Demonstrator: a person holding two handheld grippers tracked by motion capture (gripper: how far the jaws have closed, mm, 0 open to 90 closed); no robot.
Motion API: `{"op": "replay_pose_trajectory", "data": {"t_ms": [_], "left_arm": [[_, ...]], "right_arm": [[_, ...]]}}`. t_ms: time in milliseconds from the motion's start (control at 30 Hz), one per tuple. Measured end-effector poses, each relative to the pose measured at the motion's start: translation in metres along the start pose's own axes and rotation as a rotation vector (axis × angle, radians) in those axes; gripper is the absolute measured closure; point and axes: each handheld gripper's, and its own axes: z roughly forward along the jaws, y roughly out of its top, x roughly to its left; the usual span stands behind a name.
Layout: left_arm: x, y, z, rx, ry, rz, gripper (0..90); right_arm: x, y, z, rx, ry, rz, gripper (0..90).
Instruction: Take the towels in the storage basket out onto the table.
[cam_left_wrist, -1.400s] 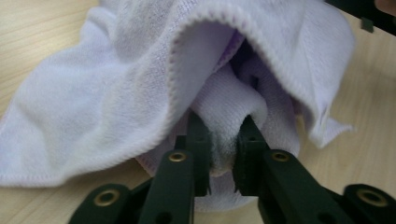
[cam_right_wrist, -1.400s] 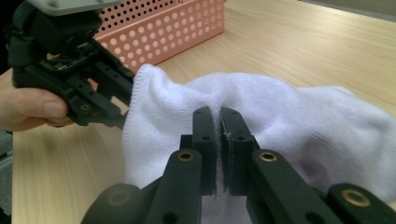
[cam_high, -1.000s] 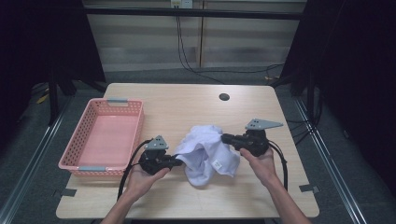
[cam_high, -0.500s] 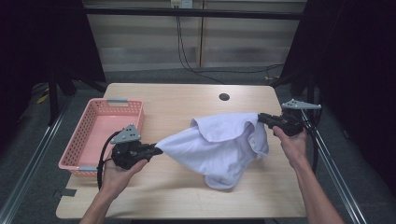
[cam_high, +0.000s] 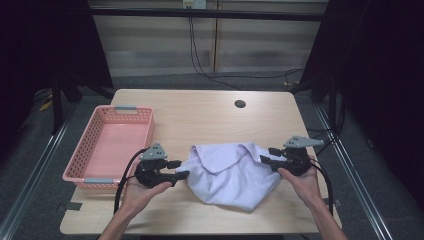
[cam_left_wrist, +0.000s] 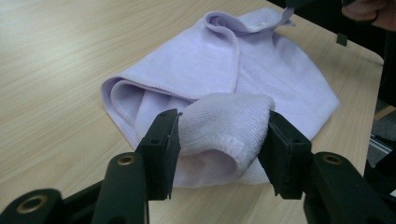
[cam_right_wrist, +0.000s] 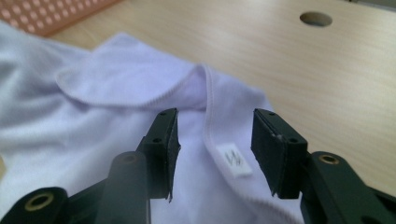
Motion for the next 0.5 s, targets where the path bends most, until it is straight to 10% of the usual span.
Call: {"op": "replay_pose_trajectory", "data": {"t_ms": [400,433,500], "left_arm": [[-0.009,0.011,0.007,-0.033,-0.009,0.020,49.3],[-0.010,0.011,0.010,-0.031,-0.022,0.005,49.7],[-0.012,0.008,0.015,-0.010,-0.039,0.005,51.6]], "right_arm": [[-0.025,-0.033,0.034,0.107,-0.062,0.016,49.3],[-0.028,-0.034,0.039,0.117,-0.020,0.059,71.4],[-0.026,-0.035,0.040,0.138,0.020,0.065,85.0]]}}
